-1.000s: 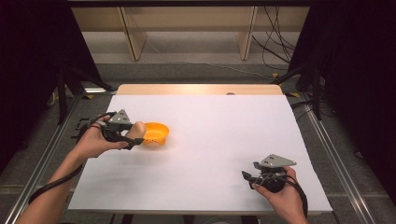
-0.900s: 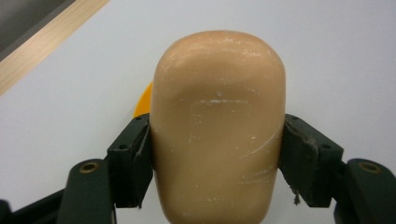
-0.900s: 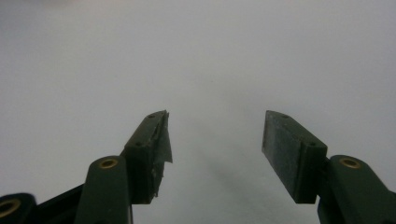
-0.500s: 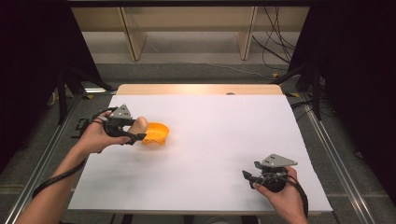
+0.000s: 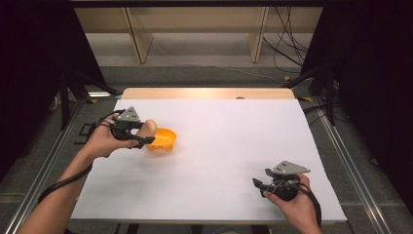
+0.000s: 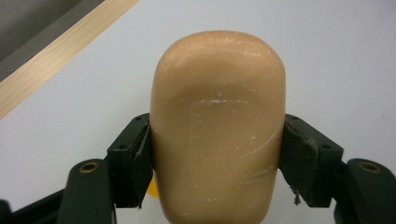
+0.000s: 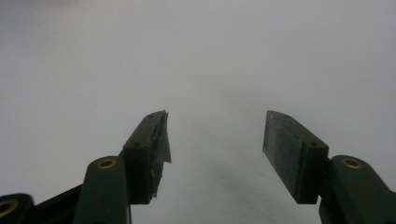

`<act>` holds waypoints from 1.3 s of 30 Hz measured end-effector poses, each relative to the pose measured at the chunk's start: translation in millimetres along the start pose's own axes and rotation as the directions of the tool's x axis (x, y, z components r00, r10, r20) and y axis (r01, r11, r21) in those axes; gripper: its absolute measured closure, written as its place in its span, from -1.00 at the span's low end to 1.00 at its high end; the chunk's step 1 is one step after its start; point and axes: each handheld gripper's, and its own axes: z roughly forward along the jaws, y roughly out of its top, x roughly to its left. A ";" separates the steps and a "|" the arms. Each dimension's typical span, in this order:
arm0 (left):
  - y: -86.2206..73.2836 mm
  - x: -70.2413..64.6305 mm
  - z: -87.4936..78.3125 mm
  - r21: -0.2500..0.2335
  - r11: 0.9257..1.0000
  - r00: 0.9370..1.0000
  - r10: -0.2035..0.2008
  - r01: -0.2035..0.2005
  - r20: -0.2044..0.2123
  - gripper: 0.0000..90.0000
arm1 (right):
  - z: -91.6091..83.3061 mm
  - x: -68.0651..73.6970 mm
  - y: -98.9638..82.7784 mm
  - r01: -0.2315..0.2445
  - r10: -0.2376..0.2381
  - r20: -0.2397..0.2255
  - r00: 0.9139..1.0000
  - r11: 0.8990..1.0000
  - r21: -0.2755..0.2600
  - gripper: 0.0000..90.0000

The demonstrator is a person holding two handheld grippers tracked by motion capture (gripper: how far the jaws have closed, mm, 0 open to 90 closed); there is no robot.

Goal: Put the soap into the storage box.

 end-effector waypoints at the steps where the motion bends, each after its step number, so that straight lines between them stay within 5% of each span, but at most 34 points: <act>1: 0.6 1.2 0.0 0.000 1.000 1.000 0.014 -0.014 0.001 -0.27 | 0.0 0.0 0.0 0.000 0.000 0.000 1.000 1.000 0.000 -0.09; 39: 1.9 11.7 20.1 -0.074 0.997 1.000 -0.029 0.030 0.011 -0.28 | 0.2 0.3 -0.4 -0.005 0.005 0.005 1.000 1.000 0.006 -0.09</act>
